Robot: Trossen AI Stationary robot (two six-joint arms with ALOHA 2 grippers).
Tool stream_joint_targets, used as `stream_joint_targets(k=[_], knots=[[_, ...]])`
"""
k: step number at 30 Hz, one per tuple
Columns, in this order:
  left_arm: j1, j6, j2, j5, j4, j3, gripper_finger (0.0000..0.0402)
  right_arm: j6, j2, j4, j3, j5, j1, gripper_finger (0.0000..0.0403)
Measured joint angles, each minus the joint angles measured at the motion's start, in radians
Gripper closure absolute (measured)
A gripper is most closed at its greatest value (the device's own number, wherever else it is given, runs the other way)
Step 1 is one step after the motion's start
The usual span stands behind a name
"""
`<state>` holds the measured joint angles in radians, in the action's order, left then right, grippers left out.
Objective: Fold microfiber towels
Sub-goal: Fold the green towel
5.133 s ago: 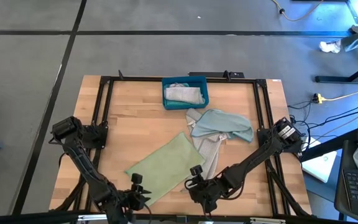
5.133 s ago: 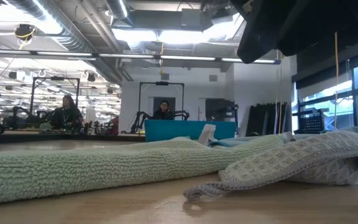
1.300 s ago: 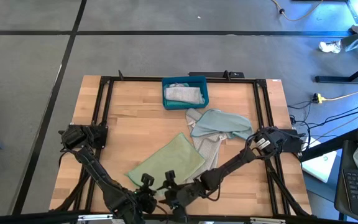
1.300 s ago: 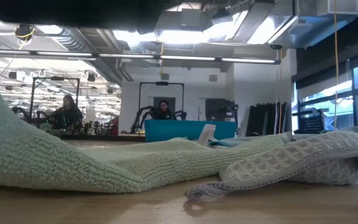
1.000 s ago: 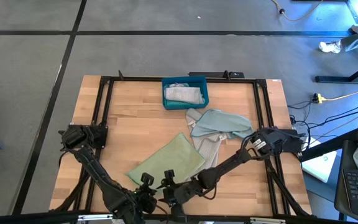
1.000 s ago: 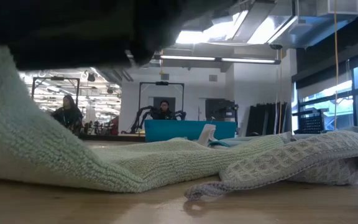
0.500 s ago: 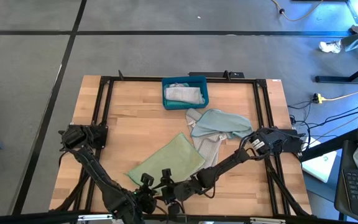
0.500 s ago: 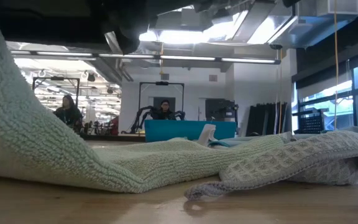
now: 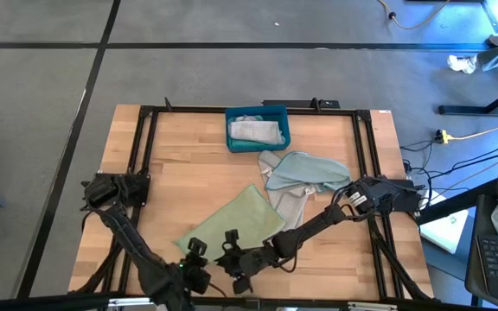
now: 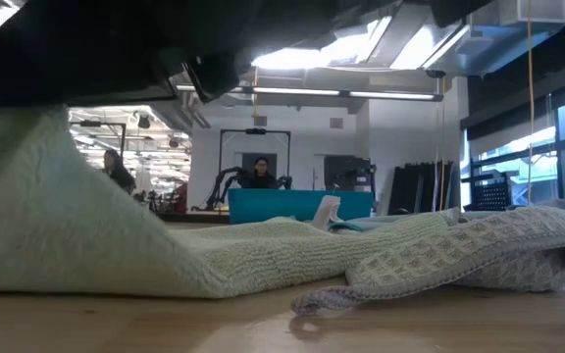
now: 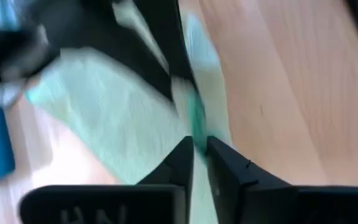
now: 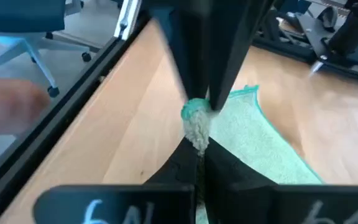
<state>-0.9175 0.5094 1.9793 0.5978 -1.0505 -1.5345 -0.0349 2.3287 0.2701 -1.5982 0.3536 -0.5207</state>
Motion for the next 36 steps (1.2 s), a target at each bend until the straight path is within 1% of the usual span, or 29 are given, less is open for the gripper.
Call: stream_joint_targets(k=[4,8,11,16,22,25,29,31,36], knots=[[-0.029,0.073,0.0,-0.035,-0.07,0.0,0.0325,0.0,0.0,-0.012,0.0,-0.015,-0.005,0.0397],[-0.06,0.17,0.0,-0.036,-0.107,0.0,0.0295,-0.004,0.0,-0.012,0.0,-0.041,-0.002,0.0397],[-0.089,0.221,0.0,-0.041,-0.108,0.001,0.0284,-0.011,0.0,-0.006,0.0,-0.041,-0.002,0.0397],[-0.134,0.267,0.0,-0.077,-0.094,0.008,0.0271,0.0,0.0,-0.003,0.0,-0.041,0.0,0.0396],[-0.171,0.328,0.0,-0.092,-0.049,0.098,0.0229,-0.026,-0.002,0.034,0.0,-0.041,0.001,0.0395],[-0.177,0.33,0.001,-0.079,-0.032,0.147,0.021,-0.026,-0.002,0.033,0.0,-0.042,0.0,0.0395],[-0.172,0.363,0.001,-0.065,-0.047,0.202,0.0198,-0.028,-0.002,0.033,0.0,-0.047,0.0,0.0395],[-0.171,0.376,0.001,-0.043,-0.051,0.208,0.0197,-0.029,-0.002,0.033,0.0,-0.067,-0.001,0.0394],[-0.171,0.379,-0.001,0.035,-0.057,0.208,0.0197,-0.03,-0.002,0.033,0.0,-0.068,-0.001,0.0394]])
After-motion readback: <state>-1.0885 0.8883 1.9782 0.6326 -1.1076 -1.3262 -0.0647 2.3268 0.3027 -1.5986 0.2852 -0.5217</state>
